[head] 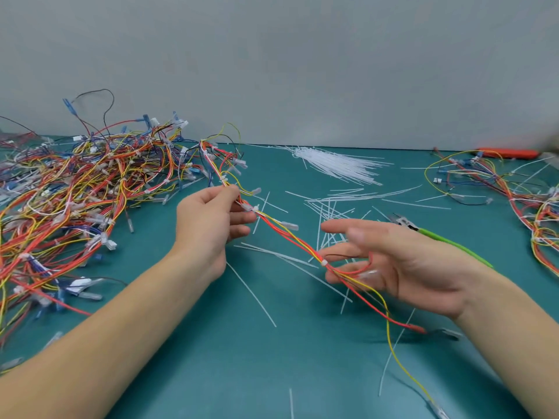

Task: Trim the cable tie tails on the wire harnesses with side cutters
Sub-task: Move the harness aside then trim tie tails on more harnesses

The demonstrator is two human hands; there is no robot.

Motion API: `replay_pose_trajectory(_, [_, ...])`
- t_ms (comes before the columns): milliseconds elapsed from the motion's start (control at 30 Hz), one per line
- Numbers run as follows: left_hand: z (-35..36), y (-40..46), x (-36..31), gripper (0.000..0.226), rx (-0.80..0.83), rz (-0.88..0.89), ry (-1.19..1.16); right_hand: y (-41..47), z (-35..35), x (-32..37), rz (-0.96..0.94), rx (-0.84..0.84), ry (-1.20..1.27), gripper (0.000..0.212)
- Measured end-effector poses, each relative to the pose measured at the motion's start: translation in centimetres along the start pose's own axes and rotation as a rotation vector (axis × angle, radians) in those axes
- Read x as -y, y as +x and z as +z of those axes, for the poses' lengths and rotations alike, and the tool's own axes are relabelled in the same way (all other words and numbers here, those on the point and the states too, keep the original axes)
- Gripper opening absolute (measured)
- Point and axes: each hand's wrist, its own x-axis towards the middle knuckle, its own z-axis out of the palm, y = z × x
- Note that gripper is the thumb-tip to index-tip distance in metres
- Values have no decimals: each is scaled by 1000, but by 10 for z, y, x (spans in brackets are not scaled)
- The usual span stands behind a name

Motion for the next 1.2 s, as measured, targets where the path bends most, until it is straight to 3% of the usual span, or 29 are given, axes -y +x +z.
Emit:
replay_pose_trajectory(133, [1, 1, 0, 15, 52, -80, -103, 1, 6, -9, -44, -12, -88, 50])
replay_pose_trajectory(233, [3, -1, 4, 11, 201, -141, -101, 4, 8, -10, -43, -81, -40, 40])
replay_pose_trajectory(300, [3, -3, 5, 10, 306, -166, -79, 5, 8, -9, -25, -142, 28, 43])
replay_pose_trajectory(400, [2, -3, 8, 38, 411, -164, -49, 4, 7, -4, 0, -225, 148, 49])
replay_pose_trajectory(600, [0, -1, 7, 42, 397, -120, -127, 7, 3, 3, 70, -190, 521, 89])
replay_pose_trajectory(633, [0, 0, 6, 41, 396, -108, -118, 8, 2, 4, 71, -198, 553, 87])
replay_pose_trajectory(733, [1, -1, 7, 37, 390, -95, -101, 10, -1, 5, 50, -265, 599, 54])
replay_pose_trajectory(933, [1, -1, 9, 36, 378, -137, -83, 3, 2, 1, -19, -299, 243, 53])
replay_pose_trajectory(1033, [0, -2, 9, 32, 395, -174, -81, 0, 5, -1, -18, -216, -10, 38])
replay_pose_trajectory(1200, [2, -7, 8, 31, 459, -204, 22, -1, 6, -8, 29, -55, -90, 37])
